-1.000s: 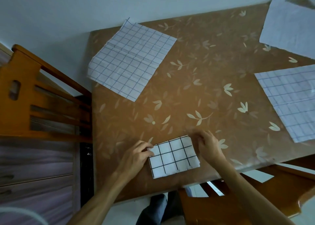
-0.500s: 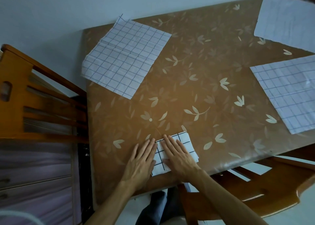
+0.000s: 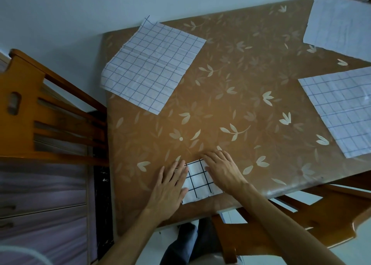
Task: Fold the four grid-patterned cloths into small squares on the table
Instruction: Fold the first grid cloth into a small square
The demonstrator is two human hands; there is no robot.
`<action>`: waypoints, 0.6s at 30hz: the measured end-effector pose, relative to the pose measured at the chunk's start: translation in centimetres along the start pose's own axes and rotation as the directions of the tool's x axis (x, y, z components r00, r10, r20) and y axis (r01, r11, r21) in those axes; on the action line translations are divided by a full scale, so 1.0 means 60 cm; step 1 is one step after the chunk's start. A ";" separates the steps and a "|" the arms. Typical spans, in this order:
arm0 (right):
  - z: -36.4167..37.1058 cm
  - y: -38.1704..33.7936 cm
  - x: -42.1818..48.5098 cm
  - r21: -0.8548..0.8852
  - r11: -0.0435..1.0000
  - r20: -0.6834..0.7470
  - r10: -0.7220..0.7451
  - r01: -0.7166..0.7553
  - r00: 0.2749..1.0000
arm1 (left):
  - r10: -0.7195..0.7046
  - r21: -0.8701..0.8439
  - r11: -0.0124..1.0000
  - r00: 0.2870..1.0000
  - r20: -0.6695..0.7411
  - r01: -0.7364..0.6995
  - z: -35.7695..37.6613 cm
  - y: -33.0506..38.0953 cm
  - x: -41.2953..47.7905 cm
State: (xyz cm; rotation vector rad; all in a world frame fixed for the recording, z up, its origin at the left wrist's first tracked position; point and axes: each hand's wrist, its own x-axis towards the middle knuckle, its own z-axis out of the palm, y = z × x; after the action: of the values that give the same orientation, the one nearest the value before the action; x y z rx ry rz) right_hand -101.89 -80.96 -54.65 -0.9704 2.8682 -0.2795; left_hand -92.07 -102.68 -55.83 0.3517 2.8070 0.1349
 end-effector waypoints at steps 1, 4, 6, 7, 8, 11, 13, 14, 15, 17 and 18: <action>-0.001 -0.008 0.011 -0.001 1.000 0.030 -0.006 0.007 1.000 | -0.002 -0.012 1.000 1.000 0.002 0.002 -0.003 0.001 0.001; -0.008 -0.029 0.034 -0.050 0.998 0.143 0.034 -0.027 0.989 | -0.027 -0.084 0.996 1.000 -0.004 0.027 -0.008 0.002 0.000; -0.013 -0.037 0.041 -0.072 0.996 0.180 0.057 -0.045 0.982 | -0.061 -0.155 0.986 0.998 -0.005 0.059 -0.011 0.001 -0.002; -0.017 -0.038 0.041 -0.073 0.996 0.178 0.057 -0.044 0.982 | -0.079 -0.183 0.980 0.997 -0.009 0.076 -0.013 0.000 -0.004; -0.022 -0.038 0.041 -0.063 0.997 0.176 0.060 -0.050 0.983 | -0.097 -0.215 0.972 0.995 -0.025 0.090 -0.016 -0.002 -0.006; -0.051 -0.036 0.037 0.139 0.979 0.230 0.112 -0.147 0.967 | -0.175 -0.402 0.905 0.983 -0.056 0.139 -0.032 -0.004 -0.013; -0.074 -0.034 0.035 0.294 0.917 0.306 0.175 -0.268 0.936 | -0.257 -0.582 0.790 0.966 -0.033 0.191 -0.048 -0.004 -0.015; -0.083 -0.031 0.034 0.342 0.881 0.338 0.210 -0.327 0.917 | -0.302 -0.676 0.706 0.953 -0.017 0.212 -0.054 -0.004 -0.015; -0.089 -0.027 0.033 0.378 0.845 0.362 0.241 -0.379 0.900 | -0.354 -0.771 0.595 0.935 0.000 0.225 -0.062 -0.003 -0.014; -0.098 -0.020 0.026 0.458 0.763 0.413 0.273 -0.457 0.869 | -0.449 -0.912 0.326 0.890 0.081 0.248 -0.074 -0.003 -0.007; -0.103 -0.018 0.021 0.516 0.703 0.439 0.273 -0.489 0.856 | -0.477 -0.943 0.204 0.868 0.138 0.262 -0.082 -0.003 -0.003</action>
State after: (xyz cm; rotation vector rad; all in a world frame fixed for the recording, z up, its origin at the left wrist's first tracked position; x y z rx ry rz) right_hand -103.19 -81.71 -48.41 -0.2376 2.3171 -0.8492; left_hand -93.49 -103.16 -51.15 -0.6889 2.2633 1.7084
